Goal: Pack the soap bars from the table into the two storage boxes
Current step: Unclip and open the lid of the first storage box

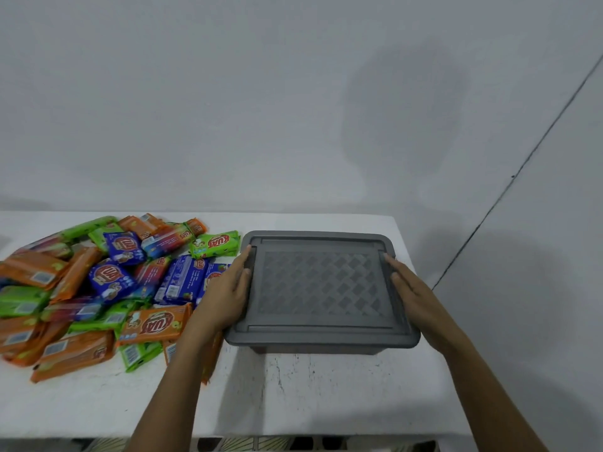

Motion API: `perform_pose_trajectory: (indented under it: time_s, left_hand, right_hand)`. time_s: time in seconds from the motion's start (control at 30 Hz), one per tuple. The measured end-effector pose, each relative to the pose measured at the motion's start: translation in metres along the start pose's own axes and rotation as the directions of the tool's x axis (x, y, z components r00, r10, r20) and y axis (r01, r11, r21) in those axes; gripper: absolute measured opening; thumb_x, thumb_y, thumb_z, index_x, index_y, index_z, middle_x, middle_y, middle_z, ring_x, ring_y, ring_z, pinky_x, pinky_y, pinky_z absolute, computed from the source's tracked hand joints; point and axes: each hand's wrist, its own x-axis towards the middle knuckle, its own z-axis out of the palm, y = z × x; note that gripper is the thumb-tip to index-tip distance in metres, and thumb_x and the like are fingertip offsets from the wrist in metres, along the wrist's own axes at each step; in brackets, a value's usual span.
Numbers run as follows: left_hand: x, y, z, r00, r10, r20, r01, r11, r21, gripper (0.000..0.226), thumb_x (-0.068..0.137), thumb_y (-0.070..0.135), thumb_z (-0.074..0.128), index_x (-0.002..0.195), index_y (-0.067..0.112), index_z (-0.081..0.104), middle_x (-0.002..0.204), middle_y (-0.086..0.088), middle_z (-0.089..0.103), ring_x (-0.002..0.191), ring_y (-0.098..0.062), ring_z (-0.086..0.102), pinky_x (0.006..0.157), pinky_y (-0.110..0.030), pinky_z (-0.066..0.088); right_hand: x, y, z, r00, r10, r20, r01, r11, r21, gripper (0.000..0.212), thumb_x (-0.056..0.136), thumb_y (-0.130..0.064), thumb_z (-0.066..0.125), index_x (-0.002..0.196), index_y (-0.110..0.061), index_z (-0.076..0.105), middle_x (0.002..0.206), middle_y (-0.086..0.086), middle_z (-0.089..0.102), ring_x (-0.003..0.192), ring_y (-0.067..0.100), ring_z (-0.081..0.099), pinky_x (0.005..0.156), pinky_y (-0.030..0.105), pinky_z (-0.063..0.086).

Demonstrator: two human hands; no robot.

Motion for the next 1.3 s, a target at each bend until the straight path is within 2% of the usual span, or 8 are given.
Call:
perform_pose_trajectory:
  time_s: [0.1, 0.37, 0.53, 0.63, 0.87, 1.03, 1.17, 1.3]
  left_hand:
    - [-0.004, -0.004, -0.003, 1.0, -0.007, 0.005, 0.008, 0.98, -0.199, 0.049, 0.104, 0.03, 0.03, 0.152, 0.033, 0.018, 0.138, 0.009, 0.035, 0.127, -0.006, 0.033, 0.107, -0.03, 0.03]
    - [-0.013, -0.039, 0.009, 0.923, -0.345, 0.169, 0.374, 0.705, -0.602, 0.058, 0.088, 0.07, 0.042, 0.133, 0.034, 0.052, 0.132, -0.01, 0.059, 0.115, -0.031, 0.06, 0.098, -0.057, 0.047]
    - [-0.016, -0.022, 0.011, 0.937, -0.35, -0.019, 0.278, 0.775, -0.567, 0.042, 0.099, 0.053, 0.034, 0.111, 0.024, 0.062, 0.106, 0.0, 0.066, 0.1, -0.019, 0.064, 0.083, -0.038, 0.053]
    - [-0.018, -0.017, 0.008, 0.946, -0.206, -0.251, 0.128, 0.947, -0.295, 0.041, 0.099, 0.049, 0.036, 0.13, 0.027, 0.053, 0.12, 0.01, 0.052, 0.111, -0.011, 0.051, 0.087, -0.03, 0.044]
    - [-0.017, -0.017, 0.01, 0.97, -0.176, -0.165, 0.17, 0.984, -0.047, 0.062, 0.091, 0.063, 0.036, 0.139, 0.026, 0.049, 0.133, -0.005, 0.038, 0.126, -0.024, 0.037, 0.101, -0.043, 0.037]
    - [-0.019, -0.013, 0.011, 0.942, -0.267, -0.202, 0.254, 0.963, -0.089, 0.073, 0.079, 0.076, 0.032, 0.132, 0.032, 0.056, 0.125, -0.005, 0.04, 0.12, -0.023, 0.036, 0.1, -0.045, 0.038]
    - [-0.025, -0.006, -0.002, 0.949, -0.222, -0.223, 0.196, 0.971, -0.134, 0.087, 0.073, 0.088, 0.031, 0.119, 0.024, 0.067, 0.098, -0.008, 0.058, 0.095, -0.021, 0.053, 0.087, -0.045, 0.049]
    - [-0.043, 0.026, -0.013, 0.939, -0.177, -0.296, 0.051, 0.92, -0.39, 0.057, 0.091, 0.066, 0.042, 0.058, 0.022, 0.058, 0.06, -0.016, 0.05, 0.058, -0.026, 0.052, 0.072, -0.037, 0.046]
  right_hand:
    - [-0.004, 0.008, -0.007, 0.998, 0.063, 0.001, -0.062, 0.976, 0.21, 0.044, 0.101, -0.047, 0.033, 0.144, -0.051, 0.03, 0.133, -0.031, 0.044, 0.115, -0.008, 0.05, 0.084, 0.021, 0.05]
    - [-0.005, 0.03, -0.001, 1.0, 0.018, -0.002, -0.016, 0.964, 0.265, 0.047, 0.099, -0.052, 0.033, 0.146, -0.048, 0.03, 0.149, -0.027, 0.035, 0.137, 0.001, 0.036, 0.114, 0.042, 0.035]
    - [-0.002, 0.017, -0.007, 0.991, 0.052, -0.126, -0.05, 0.999, 0.022, 0.049, 0.097, -0.056, 0.03, 0.14, -0.039, 0.047, 0.135, -0.008, 0.056, 0.119, 0.015, 0.055, 0.098, 0.037, 0.048]
    - [-0.002, 0.011, -0.009, 0.965, -0.041, -0.259, -0.04, 0.952, -0.302, 0.066, 0.091, -0.069, 0.024, 0.12, -0.026, 0.066, 0.098, 0.009, 0.062, 0.085, 0.02, 0.059, 0.073, 0.029, 0.045]
    - [-0.006, -0.003, -0.004, 0.949, 0.002, -0.316, -0.196, 0.789, -0.582, 0.089, 0.077, -0.085, 0.01, 0.122, -0.031, 0.066, 0.099, 0.009, 0.051, 0.091, 0.029, 0.056, 0.087, 0.046, 0.052]
    - [-0.007, -0.011, -0.001, 0.936, -0.134, -0.325, -0.052, 0.861, -0.506, 0.092, 0.07, -0.094, 0.009, 0.064, -0.022, 0.067, 0.059, 0.006, 0.054, 0.056, 0.02, 0.055, 0.062, 0.032, 0.05]
    - [-0.017, -0.031, -0.006, 0.923, -0.191, -0.335, 0.02, 0.891, -0.453, 0.075, 0.083, -0.081, 0.031, 0.083, -0.019, 0.072, 0.061, 0.005, 0.057, 0.057, 0.015, 0.052, 0.053, 0.023, 0.036]
    - [-0.028, -0.052, -0.014, 0.909, -0.2, -0.365, 0.094, 0.953, -0.288, 0.054, 0.086, -0.075, 0.037, 0.06, -0.031, 0.054, 0.049, 0.006, 0.047, 0.046, 0.013, 0.043, 0.051, 0.024, 0.035]
